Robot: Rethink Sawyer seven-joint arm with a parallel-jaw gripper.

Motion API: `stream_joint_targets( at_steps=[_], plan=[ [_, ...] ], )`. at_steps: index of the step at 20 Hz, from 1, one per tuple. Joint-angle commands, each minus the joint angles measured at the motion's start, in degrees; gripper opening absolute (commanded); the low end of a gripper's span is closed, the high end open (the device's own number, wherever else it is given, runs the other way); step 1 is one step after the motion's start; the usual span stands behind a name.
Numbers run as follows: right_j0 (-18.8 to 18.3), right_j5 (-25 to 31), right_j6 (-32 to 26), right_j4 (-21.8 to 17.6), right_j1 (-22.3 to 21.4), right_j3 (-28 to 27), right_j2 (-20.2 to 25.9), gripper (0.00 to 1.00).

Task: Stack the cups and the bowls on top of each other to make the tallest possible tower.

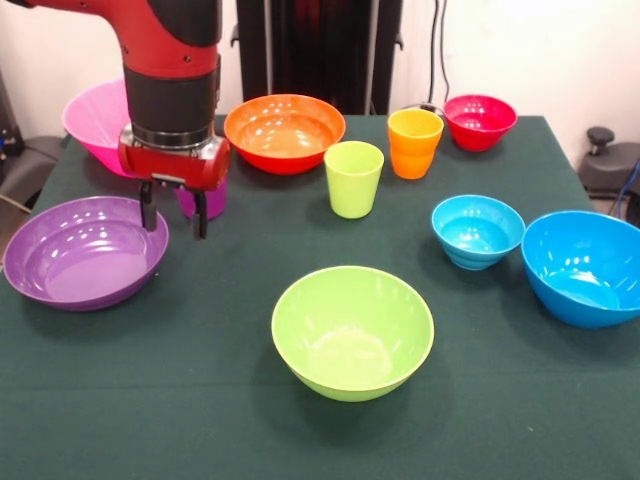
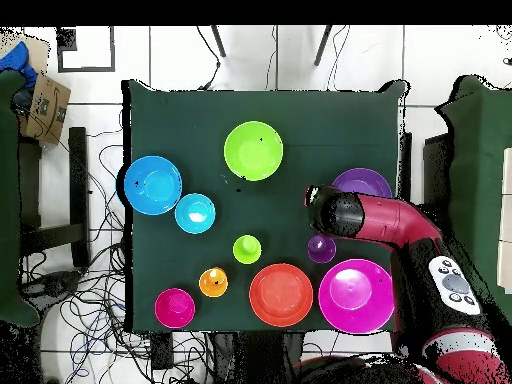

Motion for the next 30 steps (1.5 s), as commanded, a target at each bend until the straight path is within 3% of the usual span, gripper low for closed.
stream_joint_targets(
  at_steps=[1, 3, 5, 7, 16, 23, 28, 30],
  plan=[
    [-0.1, 6.1, -10.1, -2.8, -7.8, 7.5, 7.9, 1.00],
    [-1.1, 10.7, -17.0, -3.3, -8.1, 6.8, 11.5, 1.00],
    [-0.5, 15.3, -19.9, -3.7, -8.2, 5.8, 12.5, 1.00],
    [-0.3, 16.5, -20.9, -4.6, -7.6, 5.4, 13.6, 1.00],
    [0.3, 14.0, -16.9, -7.5, -4.5, 6.9, 17.4, 1.00],
    [0.9, 15.2, -15.7, -8.8, -2.4, 5.9, 20.1, 1.00],
    [0.9, 14.9, -13.4, -9.1, -1.8, 5.3, 20.7, 1.00],
    [1.5, 13.4, -9.9, -9.1, -2.1, 5.5, 19.5, 1.00]
  ],
)
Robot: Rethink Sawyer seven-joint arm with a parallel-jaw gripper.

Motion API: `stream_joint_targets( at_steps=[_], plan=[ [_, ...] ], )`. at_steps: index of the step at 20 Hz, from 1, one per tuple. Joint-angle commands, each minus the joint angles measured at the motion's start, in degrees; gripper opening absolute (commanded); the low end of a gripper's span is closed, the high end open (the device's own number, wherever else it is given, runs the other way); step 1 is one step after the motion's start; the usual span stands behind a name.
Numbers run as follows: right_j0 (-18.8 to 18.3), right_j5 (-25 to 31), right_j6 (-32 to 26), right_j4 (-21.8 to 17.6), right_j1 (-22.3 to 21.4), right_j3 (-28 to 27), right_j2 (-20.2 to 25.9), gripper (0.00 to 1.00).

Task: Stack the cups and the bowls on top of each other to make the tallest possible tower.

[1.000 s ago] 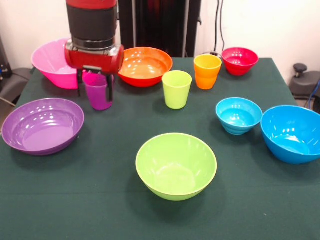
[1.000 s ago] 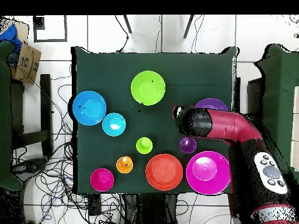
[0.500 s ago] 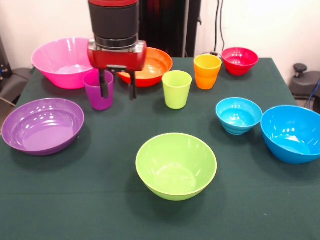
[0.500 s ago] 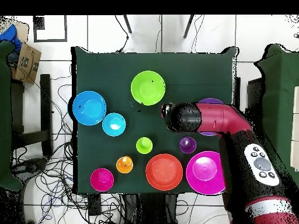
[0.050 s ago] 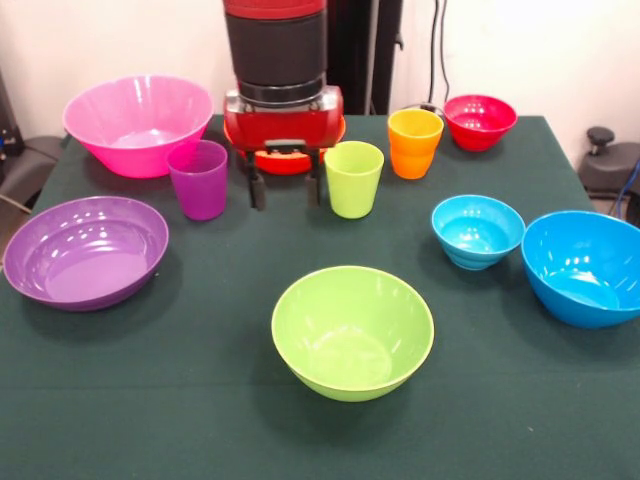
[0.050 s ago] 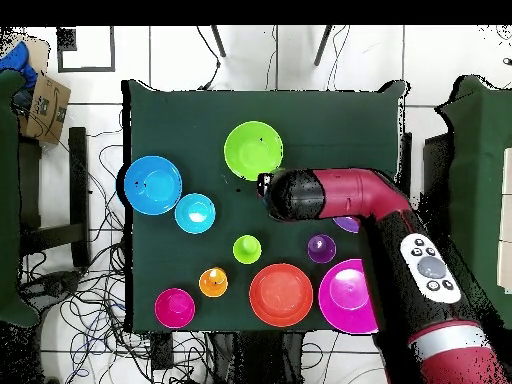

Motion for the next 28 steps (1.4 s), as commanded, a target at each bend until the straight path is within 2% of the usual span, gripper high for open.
stream_joint_targets(
  at_steps=[1, 5, 9, 11, 17, 23, 28],
  plan=[
    [2.7, 1.9, -7.5, -5.1, 3.7, 2.3, 2.2, 1.00],
    [5.7, -0.2, 1.7, -3.7, 3.6, 1.0, -2.1, 1.00],
    [7.6, -2.4, 6.7, -2.6, 4.4, 0.5, -5.3, 1.00],
    [8.0, -4.6, 8.0, -2.4, 4.6, 0.8, -6.2, 1.00],
    [8.4, -5.6, 8.7, -0.9, 6.3, -0.1, -8.3, 1.00],
    [8.0, -5.3, 9.0, 0.9, 8.0, -1.3, -10.6, 1.00],
    [8.6, -4.1, 10.0, 2.6, 7.5, -1.9, -12.8, 1.00]
  ],
)
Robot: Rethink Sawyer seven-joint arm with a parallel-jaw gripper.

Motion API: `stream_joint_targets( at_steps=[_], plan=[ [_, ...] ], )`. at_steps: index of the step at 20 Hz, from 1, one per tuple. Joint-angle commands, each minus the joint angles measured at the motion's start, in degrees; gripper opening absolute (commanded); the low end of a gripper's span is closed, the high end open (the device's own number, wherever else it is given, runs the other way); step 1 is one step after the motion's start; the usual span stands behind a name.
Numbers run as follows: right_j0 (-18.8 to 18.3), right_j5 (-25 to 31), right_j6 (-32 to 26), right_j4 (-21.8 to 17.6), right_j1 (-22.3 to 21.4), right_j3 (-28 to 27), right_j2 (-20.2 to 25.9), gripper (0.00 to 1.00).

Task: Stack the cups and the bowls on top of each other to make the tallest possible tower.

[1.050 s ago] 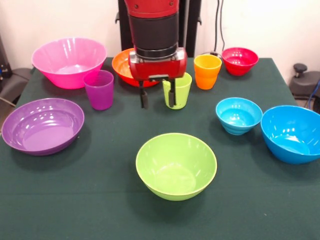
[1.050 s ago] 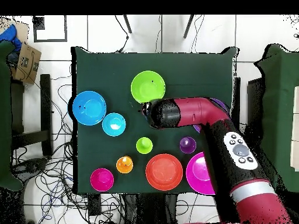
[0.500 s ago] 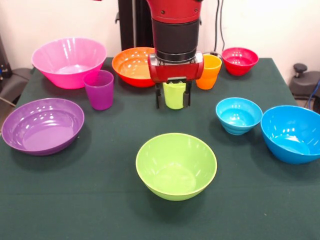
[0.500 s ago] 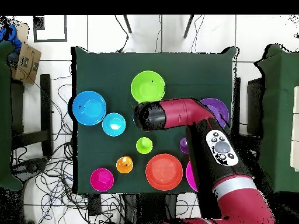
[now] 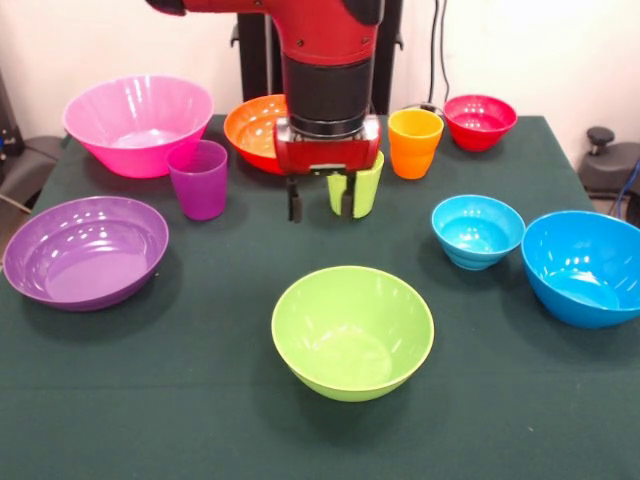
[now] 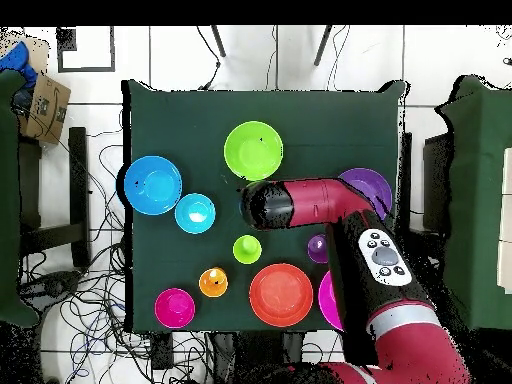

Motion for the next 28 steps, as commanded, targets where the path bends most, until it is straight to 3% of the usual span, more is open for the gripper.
stream_joint_targets(
  at_steps=[1, 11, 17, 28],
  plan=[
    [1.0, -1.1, 10.2, 2.0, 3.9, -2.1, -4.3, 1.00],
    [4.4, -0.6, 12.0, 5.4, 5.5, -5.6, -7.4, 1.00],
    [4.9, 1.4, 7.1, 5.9, 6.4, -7.8, -5.5, 1.00],
    [2.4, 6.2, -4.3, 4.7, 6.9, -10.7, -0.6, 1.00]
  ],
)
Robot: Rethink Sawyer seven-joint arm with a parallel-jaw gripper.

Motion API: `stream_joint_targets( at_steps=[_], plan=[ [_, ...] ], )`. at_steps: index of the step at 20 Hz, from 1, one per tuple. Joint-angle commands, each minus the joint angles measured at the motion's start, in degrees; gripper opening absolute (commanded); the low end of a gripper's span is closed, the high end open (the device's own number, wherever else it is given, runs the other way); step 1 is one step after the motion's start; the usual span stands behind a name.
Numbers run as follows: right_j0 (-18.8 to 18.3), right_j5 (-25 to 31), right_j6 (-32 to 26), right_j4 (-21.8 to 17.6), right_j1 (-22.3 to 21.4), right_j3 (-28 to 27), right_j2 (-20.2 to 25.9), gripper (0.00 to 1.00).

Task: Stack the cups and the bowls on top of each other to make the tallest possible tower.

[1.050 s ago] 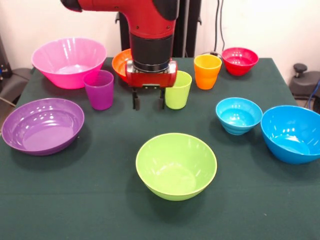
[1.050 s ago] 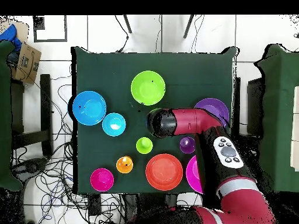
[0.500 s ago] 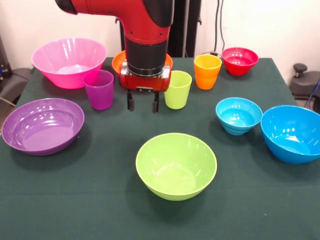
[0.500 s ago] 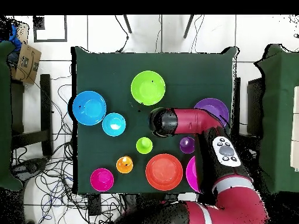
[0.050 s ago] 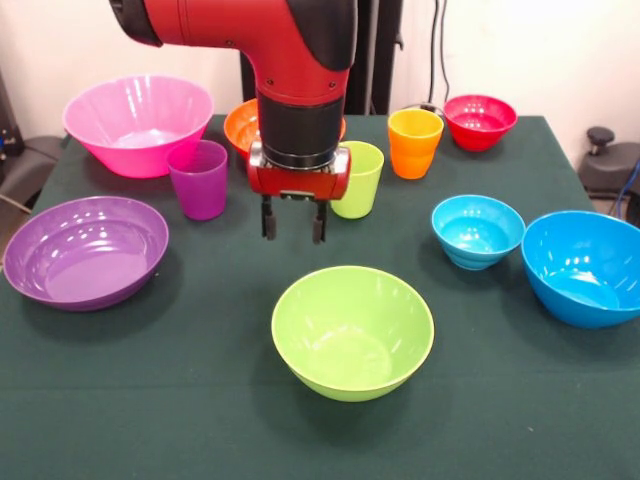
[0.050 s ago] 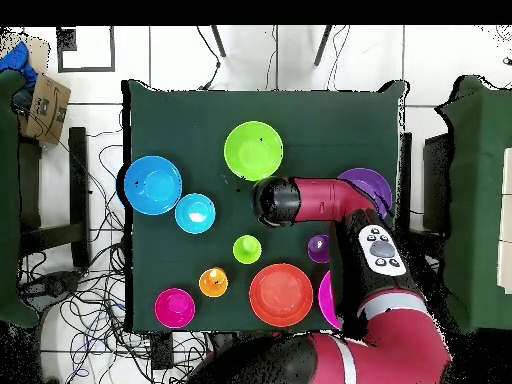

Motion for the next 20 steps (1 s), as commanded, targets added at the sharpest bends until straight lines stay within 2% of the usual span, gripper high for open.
stream_joint_targets(
  at_steps=[1, 10, 15, 20],
  plan=[
    [-0.9, 7.0, -7.2, -0.3, 1.4, -5.2, 6.3, 1.00],
    [-1.7, 9.7, -10.9, -2.0, 1.3, -6.1, 8.1, 1.00],
    [-3.3, 12.9, -17.1, -3.7, 0.3, -5.0, 10.9, 1.00],
    [-4.8, 11.1, -20.0, -6.1, -1.5, -3.5, 13.3, 1.00]
  ],
)
